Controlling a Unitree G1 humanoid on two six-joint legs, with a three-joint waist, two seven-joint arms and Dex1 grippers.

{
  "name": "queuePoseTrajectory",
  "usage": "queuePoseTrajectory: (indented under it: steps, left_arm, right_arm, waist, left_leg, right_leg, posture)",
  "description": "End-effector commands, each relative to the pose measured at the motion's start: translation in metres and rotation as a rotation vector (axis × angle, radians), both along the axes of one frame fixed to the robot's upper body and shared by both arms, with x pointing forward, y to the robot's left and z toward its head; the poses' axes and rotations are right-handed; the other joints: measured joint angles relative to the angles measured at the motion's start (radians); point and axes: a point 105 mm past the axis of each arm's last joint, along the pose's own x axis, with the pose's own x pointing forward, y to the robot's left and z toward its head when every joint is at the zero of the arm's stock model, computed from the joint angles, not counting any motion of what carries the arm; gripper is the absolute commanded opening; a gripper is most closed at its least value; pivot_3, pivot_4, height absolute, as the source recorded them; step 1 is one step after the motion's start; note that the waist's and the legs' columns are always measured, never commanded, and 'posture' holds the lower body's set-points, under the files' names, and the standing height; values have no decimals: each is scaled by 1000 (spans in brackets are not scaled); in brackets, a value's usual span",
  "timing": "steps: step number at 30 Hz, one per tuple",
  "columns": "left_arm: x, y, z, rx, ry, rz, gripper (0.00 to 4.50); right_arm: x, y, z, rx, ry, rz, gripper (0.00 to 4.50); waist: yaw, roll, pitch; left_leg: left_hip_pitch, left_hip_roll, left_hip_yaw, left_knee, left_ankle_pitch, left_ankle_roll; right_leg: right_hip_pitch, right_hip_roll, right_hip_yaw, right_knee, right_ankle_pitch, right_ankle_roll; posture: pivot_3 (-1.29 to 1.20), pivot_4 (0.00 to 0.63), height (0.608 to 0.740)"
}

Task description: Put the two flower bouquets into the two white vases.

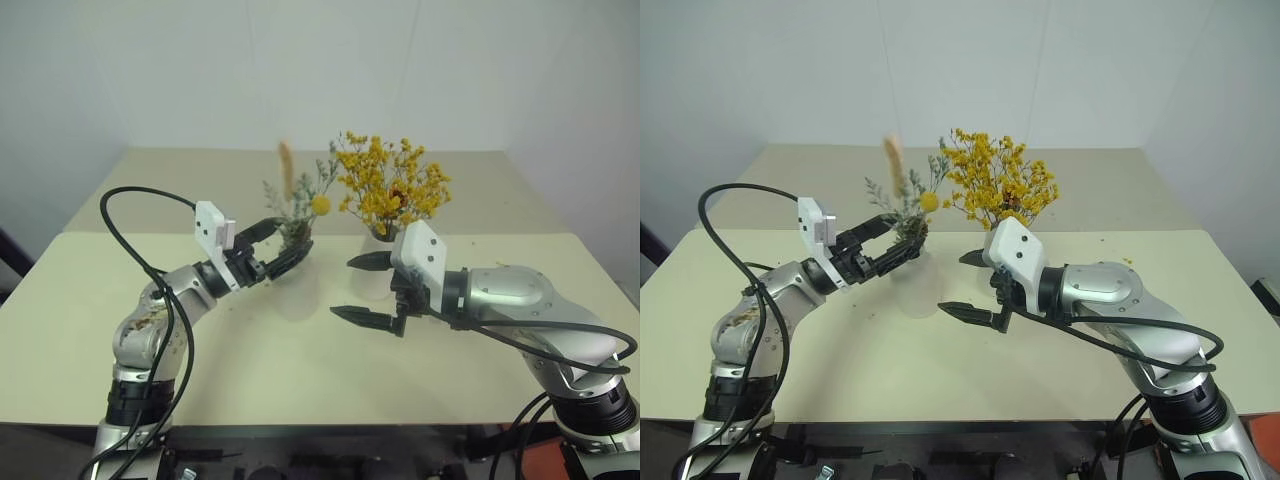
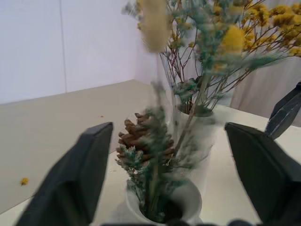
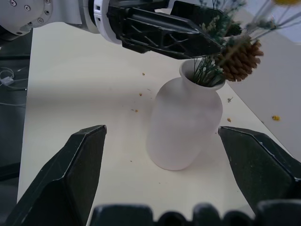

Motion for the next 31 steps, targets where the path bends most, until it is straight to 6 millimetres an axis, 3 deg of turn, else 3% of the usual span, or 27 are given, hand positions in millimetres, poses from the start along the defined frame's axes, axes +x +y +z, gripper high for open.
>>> queuePoseTrajectory:
  steps: [1, 11, 16, 25, 31]
  left_arm:
    - [-13, 15, 13, 6, -35, 31, 4485]
    - [-52, 39, 12, 257, -15, -92, 4485]
    - [-65, 37, 11, 393, -44, -192, 4485]
    - [-74, 24, 23, 452, -63, -369, 4485]
    - [-81, 26, 20, 499, -46, -430, 4485]
  right_arm:
    - [-3, 0, 9, 15, -55, 16, 4500]
    - [2, -22, 14, 16, -54, -61, 4500]
    - [0, -44, 15, 24, -47, -141, 4500]
    - [1, -81, 12, 28, -15, -281, 4500]
    - [-3, -101, 6, 24, 9, -335, 4500]
  waist:
    - [-1, 0, 0]
    - [5, 0, 0]
    - [6, 0, 0]
    - [5, 0, 0]
    - [1, 0, 0]
  left_leg:
    - [0, 0, 0, 0, 0, 0]
    - [0, 0, 0, 0, 0, 0]
    - [0, 1, 0, -1, 0, 0]
    - [0, 1, 1, -1, 0, 0]
    - [0, 1, 1, -1, 0, 0]
  right_leg:
    - [0, 0, 0, 0, 0, 0]
    - [0, 0, -1, -1, -1, 0]
    - [0, 0, -1, -1, -1, -1]
    - [1, 1, -1, -1, -1, -1]
    - [0, 1, -1, -1, -1, -1]
  posture:
    - [0, 150, 740]
    - [0, 150, 740]
    - [0, 150, 740]
    - [0, 150, 740]
    - [0, 150, 740]
